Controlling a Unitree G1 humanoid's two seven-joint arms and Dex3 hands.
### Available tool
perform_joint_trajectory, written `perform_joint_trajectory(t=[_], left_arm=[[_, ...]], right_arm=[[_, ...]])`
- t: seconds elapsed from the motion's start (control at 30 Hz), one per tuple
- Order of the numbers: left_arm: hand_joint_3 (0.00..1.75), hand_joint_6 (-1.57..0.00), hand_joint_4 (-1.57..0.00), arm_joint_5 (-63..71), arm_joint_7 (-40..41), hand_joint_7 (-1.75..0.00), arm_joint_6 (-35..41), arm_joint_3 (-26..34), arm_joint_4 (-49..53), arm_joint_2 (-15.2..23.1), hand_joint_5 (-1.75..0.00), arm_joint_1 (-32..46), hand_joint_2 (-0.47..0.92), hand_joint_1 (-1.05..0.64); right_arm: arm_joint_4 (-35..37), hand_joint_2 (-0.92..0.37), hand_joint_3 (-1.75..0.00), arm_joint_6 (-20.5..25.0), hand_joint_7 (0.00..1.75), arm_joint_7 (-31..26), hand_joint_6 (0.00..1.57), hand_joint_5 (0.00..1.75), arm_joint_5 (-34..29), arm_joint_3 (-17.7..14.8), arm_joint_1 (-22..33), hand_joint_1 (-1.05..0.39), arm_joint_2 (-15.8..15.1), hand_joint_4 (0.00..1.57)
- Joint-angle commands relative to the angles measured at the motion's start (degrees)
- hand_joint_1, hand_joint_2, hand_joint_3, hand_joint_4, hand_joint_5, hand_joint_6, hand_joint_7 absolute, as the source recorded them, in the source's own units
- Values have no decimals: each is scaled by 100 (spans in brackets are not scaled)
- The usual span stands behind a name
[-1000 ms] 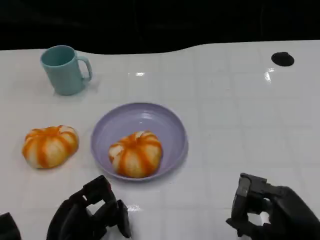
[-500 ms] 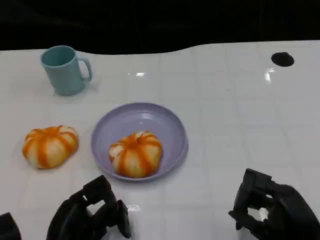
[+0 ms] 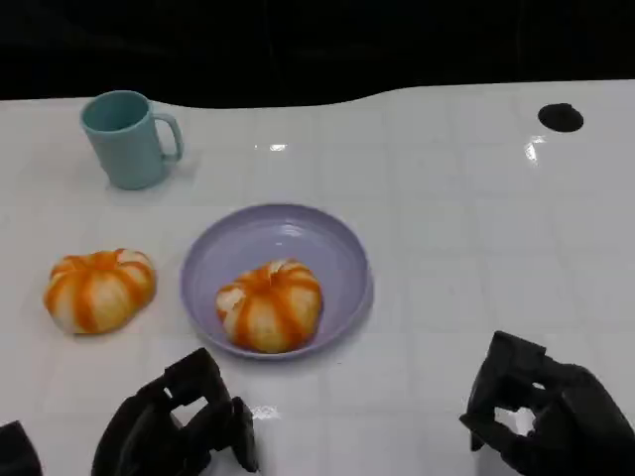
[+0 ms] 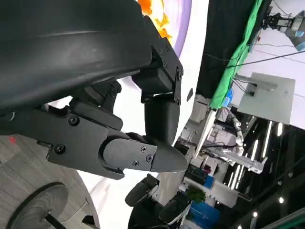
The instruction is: Grasp the bread from the table and place it into the plate.
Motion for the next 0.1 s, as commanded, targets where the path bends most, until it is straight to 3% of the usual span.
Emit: perform_joint_trajectory(t=[0.03,0.1], left_arm=[[22,-66,-80,7,-32,-161,-66,39,47,106,-175,-26,92,-64],[22,-67,-80,8,-27,-162,-72,35,56,93,-175,-19,92,-64]], right_arm=[[116,-92,-22,-180,157,40,58,175,82,-95,-13,-53,27,68],[171,-92,-22,-239,154,60,57,175,107,-113,-11,-52,43,67]])
